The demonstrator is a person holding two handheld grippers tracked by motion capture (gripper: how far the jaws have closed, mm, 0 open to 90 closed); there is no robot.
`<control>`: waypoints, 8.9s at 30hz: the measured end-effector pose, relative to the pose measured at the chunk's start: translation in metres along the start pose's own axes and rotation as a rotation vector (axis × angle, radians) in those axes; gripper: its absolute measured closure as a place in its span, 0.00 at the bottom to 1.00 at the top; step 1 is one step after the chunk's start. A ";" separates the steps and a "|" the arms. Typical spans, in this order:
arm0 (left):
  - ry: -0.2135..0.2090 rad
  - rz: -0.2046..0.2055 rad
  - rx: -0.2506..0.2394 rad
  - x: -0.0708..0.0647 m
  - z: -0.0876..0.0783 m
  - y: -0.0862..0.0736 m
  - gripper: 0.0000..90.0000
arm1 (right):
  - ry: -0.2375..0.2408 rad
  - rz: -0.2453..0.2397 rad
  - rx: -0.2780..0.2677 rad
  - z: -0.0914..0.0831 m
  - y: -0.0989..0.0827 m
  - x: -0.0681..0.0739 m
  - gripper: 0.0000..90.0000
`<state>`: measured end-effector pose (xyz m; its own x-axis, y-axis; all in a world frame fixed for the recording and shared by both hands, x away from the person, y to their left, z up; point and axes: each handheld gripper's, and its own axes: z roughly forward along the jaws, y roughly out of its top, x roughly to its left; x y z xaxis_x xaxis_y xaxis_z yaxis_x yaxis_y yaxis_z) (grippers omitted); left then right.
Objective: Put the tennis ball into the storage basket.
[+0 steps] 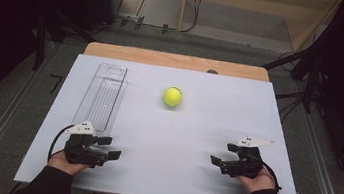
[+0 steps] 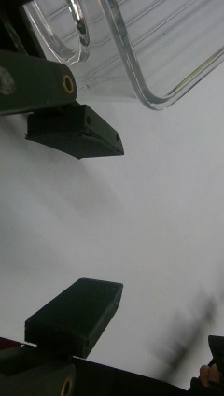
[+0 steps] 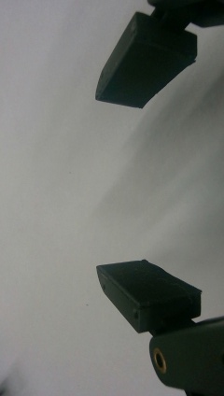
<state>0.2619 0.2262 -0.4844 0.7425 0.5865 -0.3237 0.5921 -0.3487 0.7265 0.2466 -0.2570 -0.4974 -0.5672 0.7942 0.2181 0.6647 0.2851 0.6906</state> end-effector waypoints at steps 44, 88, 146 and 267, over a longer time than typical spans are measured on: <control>0.011 -0.004 0.002 0.001 0.000 0.000 0.33 | 0.037 0.014 0.032 0.003 -0.001 0.000 0.15; -0.033 0.056 0.015 -0.032 0.001 0.054 0.32 | 0.055 0.007 0.025 0.003 -0.002 0.002 0.15; 0.027 0.078 0.019 -0.015 0.065 0.136 0.33 | 0.050 0.020 0.026 0.003 -0.001 0.002 0.15; 0.130 0.022 0.051 0.048 0.186 0.202 0.15 | 0.071 0.002 0.015 0.000 -0.001 0.004 0.15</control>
<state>0.4753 0.0480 -0.4664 0.7108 0.6667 -0.2243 0.5937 -0.3976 0.6996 0.2435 -0.2536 -0.4976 -0.5988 0.7548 0.2679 0.6726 0.2924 0.6797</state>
